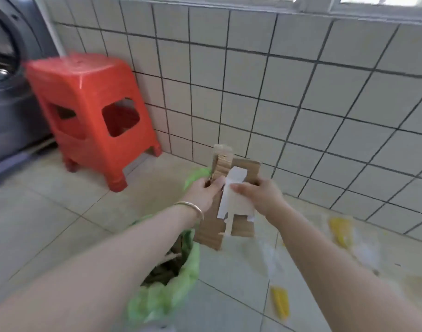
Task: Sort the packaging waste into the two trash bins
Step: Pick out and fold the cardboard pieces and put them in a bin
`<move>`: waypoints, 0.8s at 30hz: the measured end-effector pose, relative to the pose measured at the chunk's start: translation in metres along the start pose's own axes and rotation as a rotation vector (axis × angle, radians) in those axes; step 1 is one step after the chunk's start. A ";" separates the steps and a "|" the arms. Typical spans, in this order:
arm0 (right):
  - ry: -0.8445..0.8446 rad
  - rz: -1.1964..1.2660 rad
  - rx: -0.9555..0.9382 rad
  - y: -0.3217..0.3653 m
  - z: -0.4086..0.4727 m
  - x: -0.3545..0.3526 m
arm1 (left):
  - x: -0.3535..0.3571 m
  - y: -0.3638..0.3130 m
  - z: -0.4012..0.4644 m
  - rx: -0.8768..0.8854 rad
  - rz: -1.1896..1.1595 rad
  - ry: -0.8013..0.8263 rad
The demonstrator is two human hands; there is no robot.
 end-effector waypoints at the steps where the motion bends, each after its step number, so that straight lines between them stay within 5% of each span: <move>1: 0.015 -0.026 -0.023 0.000 0.002 0.020 | -0.014 0.014 0.000 0.006 0.009 0.004; 6: 0.105 -0.168 -0.138 -0.023 0.010 0.135 | -0.085 0.109 0.000 -0.015 -0.021 0.032; 11: 0.149 -0.259 -0.180 -0.061 0.017 0.195 | -0.110 0.182 0.002 -0.152 0.190 -0.051; 15: 0.223 -0.482 -0.131 -0.093 0.033 0.208 | -0.106 0.215 0.005 -0.186 0.238 -0.140; 19: 0.308 -0.749 0.001 -0.139 0.043 0.199 | -0.074 0.246 0.009 -0.216 0.419 -0.030; 24: 0.220 -0.778 0.056 -0.175 0.054 0.191 | -0.046 0.268 0.031 -0.271 0.562 0.048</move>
Point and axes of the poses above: each hand's wrist, its own z-axis towards the middle knuckle, its own x-axis out of the palm, y = z × x, the point moved 6 cm from there along z, towards the middle knuckle, and after that the axes turned 15 degrees about z, right-handed, at the moved point
